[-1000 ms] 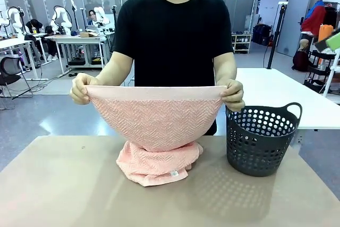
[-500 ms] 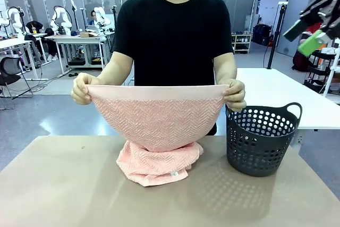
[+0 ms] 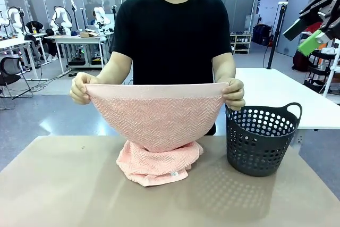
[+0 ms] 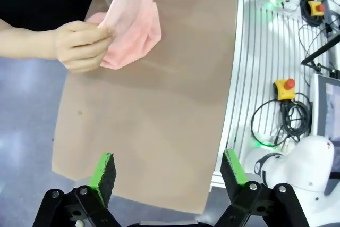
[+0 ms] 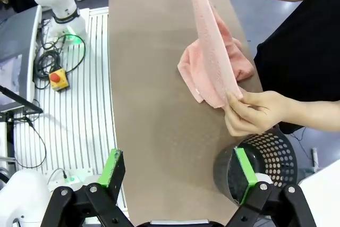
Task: Fold the towel.
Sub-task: Grab the top end of the 100 cm Hotel Towel extended by the human.
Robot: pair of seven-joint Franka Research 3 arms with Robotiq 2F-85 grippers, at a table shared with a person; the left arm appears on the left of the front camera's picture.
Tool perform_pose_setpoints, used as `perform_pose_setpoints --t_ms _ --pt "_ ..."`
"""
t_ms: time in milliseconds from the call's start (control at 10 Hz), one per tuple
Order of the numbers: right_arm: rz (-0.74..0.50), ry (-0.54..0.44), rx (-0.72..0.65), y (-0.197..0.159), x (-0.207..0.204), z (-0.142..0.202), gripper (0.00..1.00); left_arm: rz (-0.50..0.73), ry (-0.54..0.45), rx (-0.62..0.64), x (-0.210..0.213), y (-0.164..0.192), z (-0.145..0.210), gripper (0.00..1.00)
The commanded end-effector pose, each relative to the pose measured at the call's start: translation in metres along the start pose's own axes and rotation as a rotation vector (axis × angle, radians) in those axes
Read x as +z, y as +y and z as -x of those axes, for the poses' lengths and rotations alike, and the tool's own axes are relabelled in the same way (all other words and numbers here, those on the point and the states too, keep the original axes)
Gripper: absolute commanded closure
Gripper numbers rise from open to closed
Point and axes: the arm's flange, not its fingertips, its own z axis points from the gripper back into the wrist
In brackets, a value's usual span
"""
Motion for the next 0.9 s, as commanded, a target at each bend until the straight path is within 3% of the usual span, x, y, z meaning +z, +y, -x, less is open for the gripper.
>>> perform_pose_setpoints --t_ms 0,300,600,800 --pt "0.001 0.002 0.001 0.000 -0.001 -0.001 0.00 0.001 0.000 0.001 -0.001 -0.001 0.000 0.00" --pt "0.019 0.158 0.153 -0.006 -0.039 -0.050 0.00 -0.071 -0.001 -0.135 -0.034 0.001 -0.087 0.00" --pt "0.066 0.244 0.277 -0.006 -0.067 -0.087 0.00 -0.168 0.142 -0.177 -0.070 -0.009 -0.140 0.00" --pt "0.123 0.301 0.300 -0.012 -0.087 -0.103 0.00 -0.201 0.164 -0.218 -0.089 -0.006 -0.170 0.00"
